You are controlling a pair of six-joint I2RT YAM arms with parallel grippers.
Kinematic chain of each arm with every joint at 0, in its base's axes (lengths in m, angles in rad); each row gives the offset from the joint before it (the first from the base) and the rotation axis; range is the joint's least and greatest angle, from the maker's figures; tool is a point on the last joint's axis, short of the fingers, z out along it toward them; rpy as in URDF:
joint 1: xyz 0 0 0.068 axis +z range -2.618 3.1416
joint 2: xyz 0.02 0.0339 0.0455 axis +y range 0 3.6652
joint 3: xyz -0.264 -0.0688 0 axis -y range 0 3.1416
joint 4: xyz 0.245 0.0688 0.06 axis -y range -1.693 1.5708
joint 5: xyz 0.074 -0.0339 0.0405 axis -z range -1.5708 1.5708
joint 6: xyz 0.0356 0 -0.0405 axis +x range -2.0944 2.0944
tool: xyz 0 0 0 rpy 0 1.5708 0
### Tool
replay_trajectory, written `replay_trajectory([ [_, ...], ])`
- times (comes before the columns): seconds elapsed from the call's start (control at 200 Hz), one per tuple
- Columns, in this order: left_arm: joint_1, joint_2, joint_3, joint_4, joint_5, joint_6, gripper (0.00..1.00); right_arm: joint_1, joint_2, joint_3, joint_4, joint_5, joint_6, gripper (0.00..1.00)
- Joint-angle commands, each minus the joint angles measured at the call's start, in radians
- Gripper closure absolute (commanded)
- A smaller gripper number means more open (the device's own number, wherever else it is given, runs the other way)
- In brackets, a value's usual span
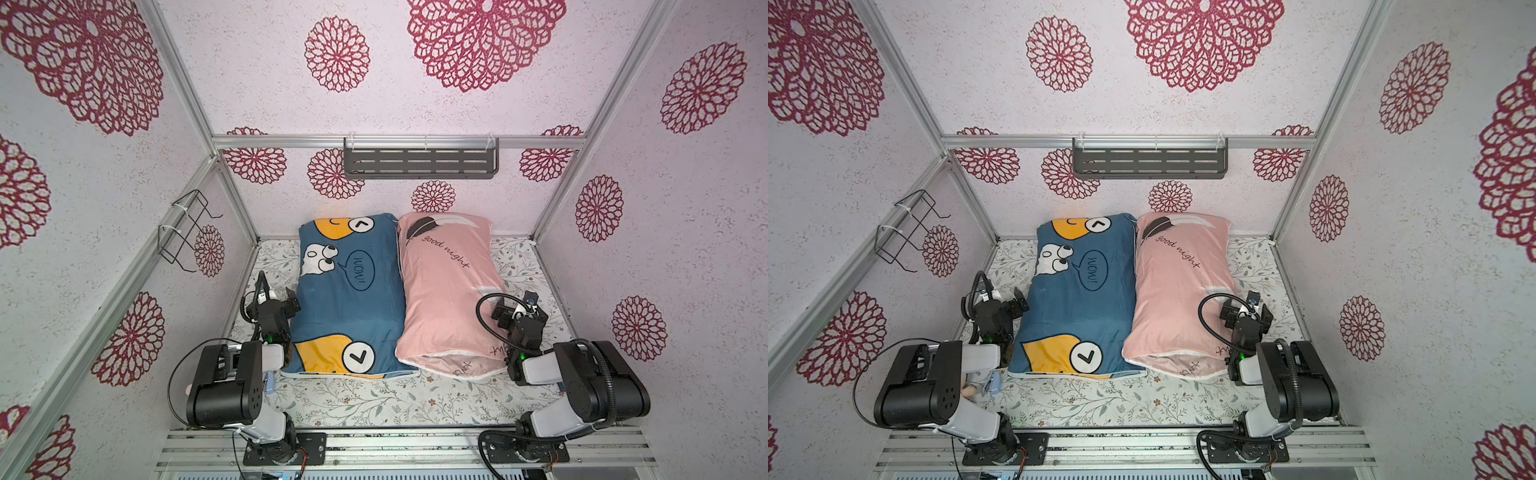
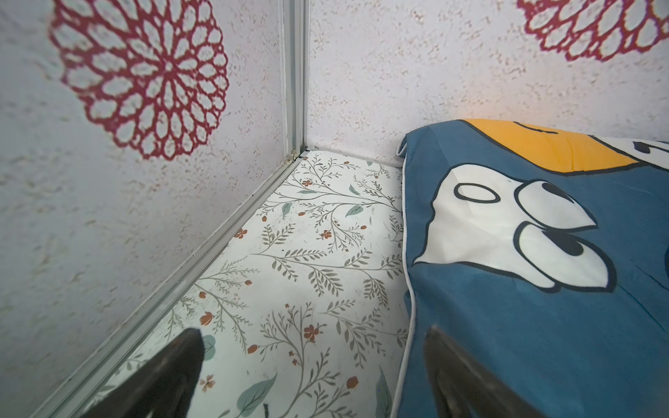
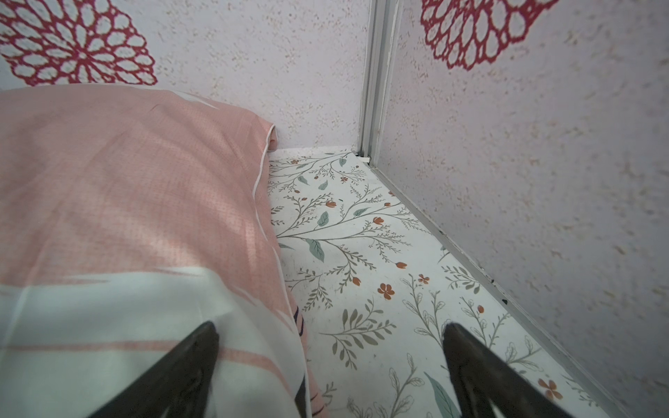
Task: Zip up pillowcases
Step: Adjust the pillowcase at the center of the board.
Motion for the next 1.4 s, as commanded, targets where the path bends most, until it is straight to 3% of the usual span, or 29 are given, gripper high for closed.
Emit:
replay_trajectory([
  [0.0, -0.003, 0.003, -0.002, 0.010, -0.002, 0.012, 0.02, -0.007, 0.005, 0.017, -0.041, 0.006, -0.001, 0.01],
  [0.21, 0.006, -0.001, -0.003, 0.016, 0.018, 0.013, 0.02, -0.030, -0.005, 0.012, -0.034, -0.031, 0.006, 0.01],
  [0.235, 0.000, -0.022, 0.000, 0.015, -0.006, 0.021, 0.02, -0.028, -0.042, 0.026, -0.114, -0.025, 0.020, 0.01],
  [0.335, -0.075, -0.273, 0.104, -0.352, -0.136, 0.020, 0.02, 0.001, -0.255, 0.113, -0.431, 0.025, 0.016, 0.01],
  [0.4, -0.087, -0.394, 0.193, -0.578, -0.135, -0.092, 0.02, 0.017, -0.388, 0.174, -0.643, -0.015, 0.075, 0.01],
  [0.465, -0.085, -0.416, 0.311, -0.845, -0.130, -0.236, 0.02, 0.070, -0.455, 0.246, -0.845, -0.084, 0.139, 0.01],
  [0.525, -0.075, -0.371, 0.363, -0.974, -0.044, -0.325, 0.02, 0.162, -0.470, 0.300, -0.965, -0.126, 0.163, 0.01],
  [0.706, -0.076, -0.119, 0.463, -1.121, 0.233, -0.434, 0.02, 0.456, -0.389, 0.484, -1.185, -0.137, 0.212, 0.04],
  [0.866, -0.124, -0.133, 0.399, -1.125, 0.069, -0.467, 0.02, 0.685, -0.174, 0.638, -1.233, -0.174, 0.281, 0.06],
  [0.961, -0.122, -0.102, 0.355, -1.068, 0.123, -0.510, 0.02, 0.752, -0.015, 0.713, -1.212, -0.213, 0.303, 0.08],
  [1.016, -0.143, -0.054, 0.364, -1.054, 0.169, -0.518, 0.02, 0.759, 0.059, 0.752, -1.212, -0.228, 0.320, 0.09],
  [1.121, -0.220, 0.019, 0.404, -1.069, 0.139, -0.504, 0.02, 0.728, 0.102, 0.757, -1.220, -0.197, 0.357, 0.11],
  [1.396, -0.363, 0.095, 0.446, -0.997, 0.159, -0.569, 0.02, 0.530, -0.051, 0.627, -1.353, -0.152, 0.343, 0.11],
])
